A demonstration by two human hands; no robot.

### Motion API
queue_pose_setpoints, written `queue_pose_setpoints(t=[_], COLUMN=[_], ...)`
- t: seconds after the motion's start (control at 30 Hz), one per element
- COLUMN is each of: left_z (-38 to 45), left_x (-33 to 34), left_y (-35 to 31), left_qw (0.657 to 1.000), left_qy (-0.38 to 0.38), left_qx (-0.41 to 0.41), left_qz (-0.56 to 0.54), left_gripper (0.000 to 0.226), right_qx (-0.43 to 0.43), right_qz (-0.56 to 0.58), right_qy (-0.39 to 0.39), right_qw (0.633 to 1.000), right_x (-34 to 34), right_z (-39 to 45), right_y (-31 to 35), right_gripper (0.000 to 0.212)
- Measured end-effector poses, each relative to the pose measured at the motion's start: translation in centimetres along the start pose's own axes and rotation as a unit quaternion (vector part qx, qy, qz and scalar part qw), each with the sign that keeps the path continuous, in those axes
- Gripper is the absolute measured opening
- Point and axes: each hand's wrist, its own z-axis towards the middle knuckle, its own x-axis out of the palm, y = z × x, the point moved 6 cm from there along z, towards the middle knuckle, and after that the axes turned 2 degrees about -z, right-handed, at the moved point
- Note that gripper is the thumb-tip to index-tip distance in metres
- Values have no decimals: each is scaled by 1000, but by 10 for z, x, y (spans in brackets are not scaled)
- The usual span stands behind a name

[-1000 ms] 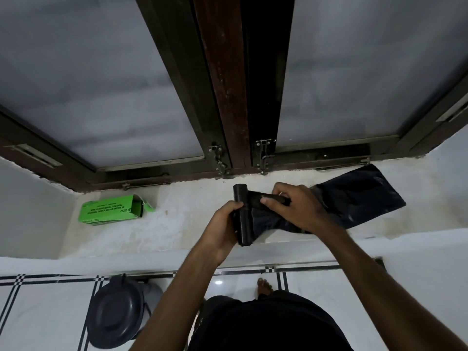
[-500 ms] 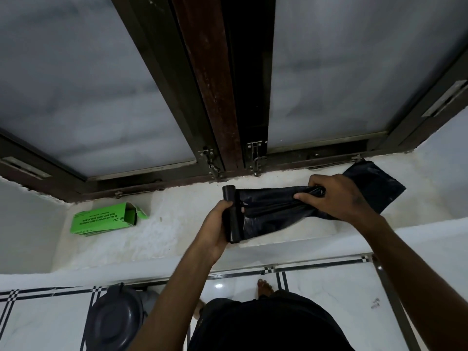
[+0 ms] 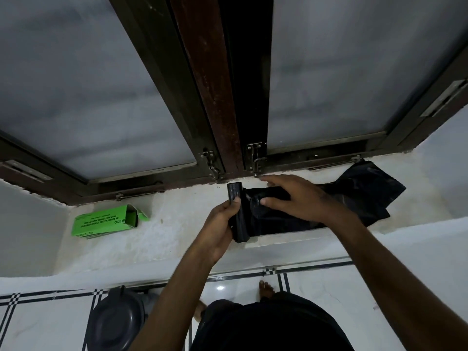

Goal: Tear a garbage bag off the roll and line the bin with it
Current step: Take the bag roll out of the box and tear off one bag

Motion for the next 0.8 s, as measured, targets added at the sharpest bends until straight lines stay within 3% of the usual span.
queue_pose_setpoints(t=[0.07,0.17,0.23,0.5,0.7,0.8], left_z=[-1,-2,-3,-6,-13,-14], left_x=[0,-2,-2,3,-7,-23], left_y=[-3,-5,-5,-5,-19,-29], left_qw=[1000,1000,1000,1000,993,988], left_qy=[1,-9,-11,-24,15,-12], left_qx=[8,11,11,9,37,47], left_qz=[3,3,13,8,-107,-150], left_gripper=[37,35,35,38,25,24], right_qx=[17,9,4,-32,35,28], right_qz=[26,24,12,-100,-144,-141], right_qy=[15,-17,-43,-114,-135,-183], right_qw=[999,1000,999,988,980,973], right_x=[12,17,20,26,29,25], right_z=[8,15,15,15,16,13], right_y=[3,7,9,21,-7,-16], right_gripper=[56,24,15,17,19,20])
